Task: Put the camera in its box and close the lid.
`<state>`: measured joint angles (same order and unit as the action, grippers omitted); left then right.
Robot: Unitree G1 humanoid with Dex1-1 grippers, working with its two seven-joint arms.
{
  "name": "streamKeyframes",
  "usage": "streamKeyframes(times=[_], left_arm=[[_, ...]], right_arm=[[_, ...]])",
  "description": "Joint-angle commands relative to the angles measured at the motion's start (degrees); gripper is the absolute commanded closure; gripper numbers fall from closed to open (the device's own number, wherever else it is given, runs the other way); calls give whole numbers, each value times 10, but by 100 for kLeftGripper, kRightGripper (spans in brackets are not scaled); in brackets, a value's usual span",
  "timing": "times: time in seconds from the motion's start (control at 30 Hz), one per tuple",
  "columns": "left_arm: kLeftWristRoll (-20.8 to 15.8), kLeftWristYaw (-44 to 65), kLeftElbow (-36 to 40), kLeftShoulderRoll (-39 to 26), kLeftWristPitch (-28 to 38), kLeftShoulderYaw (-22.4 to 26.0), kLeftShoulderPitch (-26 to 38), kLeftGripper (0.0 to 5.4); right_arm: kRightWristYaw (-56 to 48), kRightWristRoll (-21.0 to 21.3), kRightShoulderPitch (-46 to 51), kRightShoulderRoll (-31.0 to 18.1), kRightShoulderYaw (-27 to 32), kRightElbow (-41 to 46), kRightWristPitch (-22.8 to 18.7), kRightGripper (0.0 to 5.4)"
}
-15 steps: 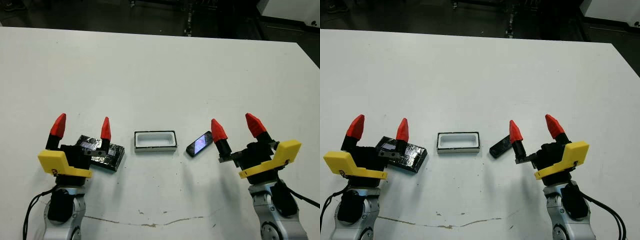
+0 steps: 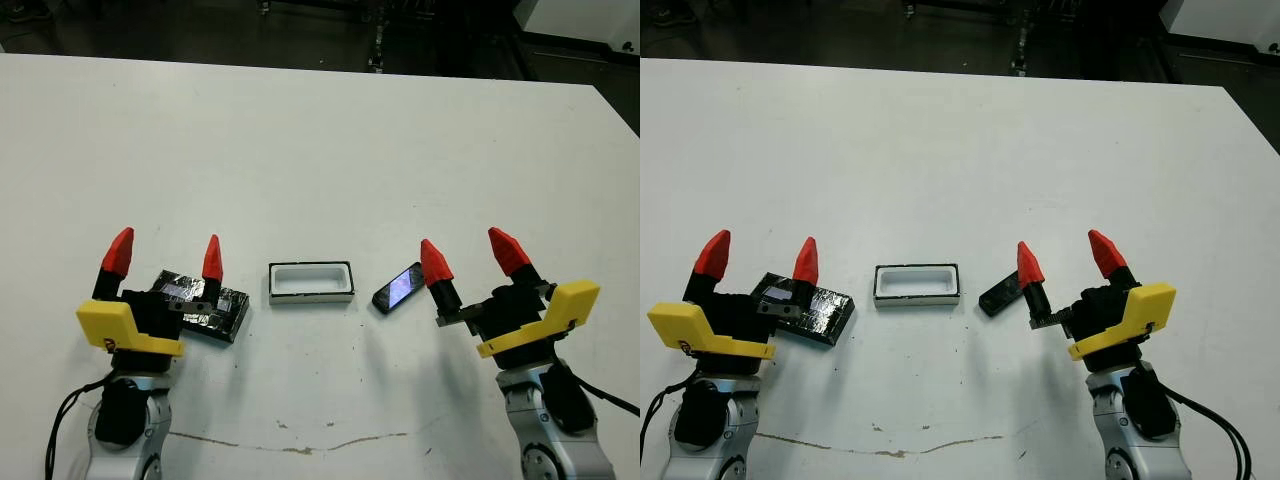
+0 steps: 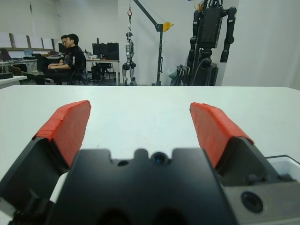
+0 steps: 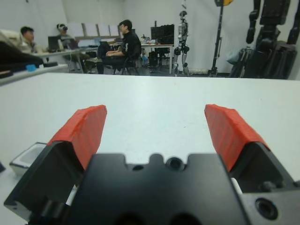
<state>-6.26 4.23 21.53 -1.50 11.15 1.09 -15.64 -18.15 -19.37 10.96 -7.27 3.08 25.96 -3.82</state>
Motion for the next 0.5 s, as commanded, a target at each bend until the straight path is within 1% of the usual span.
streamKeyframes(times=[0.03,0.1,0.2,0.27,0.33,0.4,0.43,0.5], left_arm=[[7,2,5,-5,-10,-2,-8,1],[7,2,6,-5,-12,-2,-9,1],[5,1,8,-4,-13,-4,-10,1],[7,1,6,-5,-9,-4,-11,1],[5,2,6,-4,-9,-4,-12,1],[1,2,7,-1,-8,-5,-13,1],[3,1,6,-1,-7,-5,-14,1],[6,-1,8,0,-7,-6,-15,1]], right_arm=[[-34,-6,-42,-60,32,-12,-9,0],[-49,-6,-70,-92,44,-16,-23,0],[-82,-35,-133,-150,63,-27,-75,0],[-117,-41,-186,-189,66,-54,-92,0],[-165,-43,-245,-229,60,-93,-99,0],[-213,-32,-298,-266,45,-130,-101,0],[-242,-26,-325,-284,33,-150,-99,0],[-306,-6,-381,-314,2,-194,-80,0]])
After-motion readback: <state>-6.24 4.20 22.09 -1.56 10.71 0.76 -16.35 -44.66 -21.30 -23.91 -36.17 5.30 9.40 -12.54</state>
